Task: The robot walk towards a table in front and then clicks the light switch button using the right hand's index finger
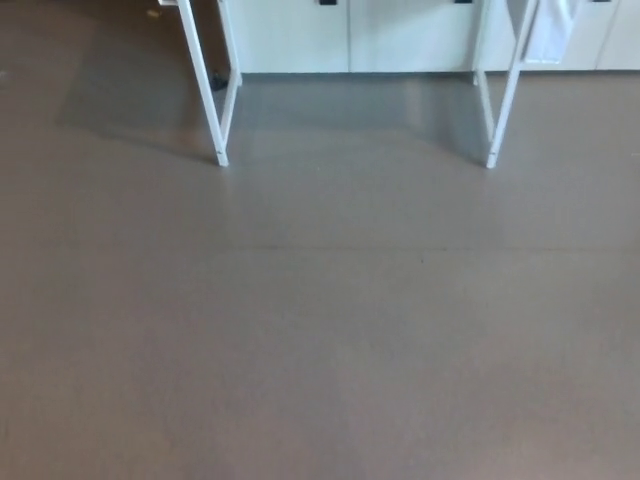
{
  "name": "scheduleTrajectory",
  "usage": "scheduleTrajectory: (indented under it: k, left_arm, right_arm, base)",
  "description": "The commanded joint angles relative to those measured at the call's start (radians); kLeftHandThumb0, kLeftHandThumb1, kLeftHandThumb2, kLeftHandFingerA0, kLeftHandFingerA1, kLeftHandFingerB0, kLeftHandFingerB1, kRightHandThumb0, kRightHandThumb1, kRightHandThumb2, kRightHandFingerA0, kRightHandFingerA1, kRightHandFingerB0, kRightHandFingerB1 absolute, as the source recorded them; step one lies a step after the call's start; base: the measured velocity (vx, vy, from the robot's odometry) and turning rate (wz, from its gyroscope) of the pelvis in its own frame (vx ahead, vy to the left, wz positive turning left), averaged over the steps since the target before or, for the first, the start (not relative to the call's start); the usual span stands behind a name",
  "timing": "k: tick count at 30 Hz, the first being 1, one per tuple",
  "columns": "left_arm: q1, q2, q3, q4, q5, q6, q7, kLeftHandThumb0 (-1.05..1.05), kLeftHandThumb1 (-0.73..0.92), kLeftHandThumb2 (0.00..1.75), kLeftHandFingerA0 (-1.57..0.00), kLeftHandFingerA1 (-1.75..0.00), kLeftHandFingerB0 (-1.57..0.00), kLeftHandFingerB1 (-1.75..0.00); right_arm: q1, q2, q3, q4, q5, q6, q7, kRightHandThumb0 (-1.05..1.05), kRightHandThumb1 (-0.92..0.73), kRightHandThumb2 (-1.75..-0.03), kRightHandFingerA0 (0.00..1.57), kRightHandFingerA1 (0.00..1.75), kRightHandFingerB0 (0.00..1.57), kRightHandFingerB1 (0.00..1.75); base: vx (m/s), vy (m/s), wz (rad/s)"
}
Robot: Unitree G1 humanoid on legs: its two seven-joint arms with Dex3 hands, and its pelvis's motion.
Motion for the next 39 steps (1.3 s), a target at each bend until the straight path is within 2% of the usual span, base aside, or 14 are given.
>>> scheduleTrajectory:
  k: [1, 2, 16, 17, 20, 21, 29, 34, 39]
  left_arm:
    - [0.004, 0.027, -0.005, -0.011, 0.015, -0.005, -0.009, -0.33, 0.70, 0.61, -0.44, -0.48, -0.34, -0.39]
    - [0.003, 0.026, -0.006, -0.015, 0.014, 0.000, -0.005, -0.32, 0.68, 0.60, -0.44, -0.46, -0.34, -0.38]
    - [0.012, 0.031, -0.018, -0.019, 0.022, -0.011, 0.003, -0.33, 0.67, 0.60, -0.48, -0.49, -0.37, -0.40]
    - [0.012, 0.033, -0.019, -0.018, 0.022, -0.011, 0.000, -0.34, 0.68, 0.60, -0.48, -0.48, -0.37, -0.40]
    - [0.012, 0.036, -0.019, -0.018, 0.019, -0.005, -0.007, -0.34, 0.68, 0.60, -0.47, -0.47, -0.37, -0.40]
    - [0.010, 0.035, -0.020, -0.014, 0.019, -0.008, -0.004, -0.34, 0.68, 0.60, -0.47, -0.48, -0.37, -0.40]
    - [0.004, 0.038, -0.022, -0.003, 0.025, -0.016, -0.002, -0.34, 0.71, 0.61, -0.49, -0.48, -0.37, -0.40]
    - [0.004, 0.036, -0.020, -0.009, 0.019, -0.005, -0.001, -0.32, 0.70, 0.61, -0.48, -0.49, -0.37, -0.41]
    - [-0.002, 0.043, -0.023, -0.007, 0.027, -0.005, 0.001, -0.33, 0.69, 0.61, -0.49, -0.49, -0.37, -0.40]
  right_arm:
    - [0.010, -0.004, 0.008, 0.002, -0.004, -0.005, -0.009, -0.54, -0.46, -0.84, 0.70, 0.63, 0.53, 0.57]
    - [0.005, -0.005, 0.008, 0.013, -0.004, -0.011, -0.009, -0.53, -0.59, -0.57, 0.77, 0.50, 0.59, 0.43]
    - [0.000, -0.009, 0.023, 0.030, -0.009, 0.003, -0.014, -0.49, -0.60, -0.57, 0.79, 0.48, 0.59, 0.41]
    - [0.004, -0.008, 0.023, 0.019, -0.008, 0.009, -0.015, -0.51, -0.47, -0.82, 0.72, 0.63, 0.53, 0.56]
    - [0.011, -0.005, 0.023, 0.013, -0.003, 0.002, -0.004, -0.54, -0.46, -0.83, 0.74, 0.63, 0.54, 0.56]
    - [0.017, -0.005, 0.025, 0.002, -0.003, 0.002, -0.003, -0.50, -0.58, -0.58, 0.81, 0.51, 0.60, 0.43]
    - [0.027, -0.008, 0.040, -0.019, -0.012, 0.007, -0.015, -0.50, -0.60, -0.57, 0.82, 0.50, 0.59, 0.42]
    - [0.000, -0.021, 0.050, 0.055, -0.026, -0.034, -0.011, -0.54, -0.60, -0.58, 0.81, 0.50, 0.58, 0.42]
    - [0.032, -0.011, 0.059, -0.027, -0.024, -0.003, -0.024, -0.49, -0.60, -0.58, 0.83, 0.55, 0.60, 0.44]
  base:
    - [0.17, -0.109, -0.06]
    - [0.20, -0.062, -0.08]
    - [0.29, 0.059, -0.10]
    - [0.22, -0.026, 0.13]
    - [0.22, -0.108, 0.12]
    - [0.29, -0.188, 0.08]
    - [0.37, -0.246, 0.01]
    - [0.25, -0.101, -0.05]
    - [0.39, 0.090, -0.14]
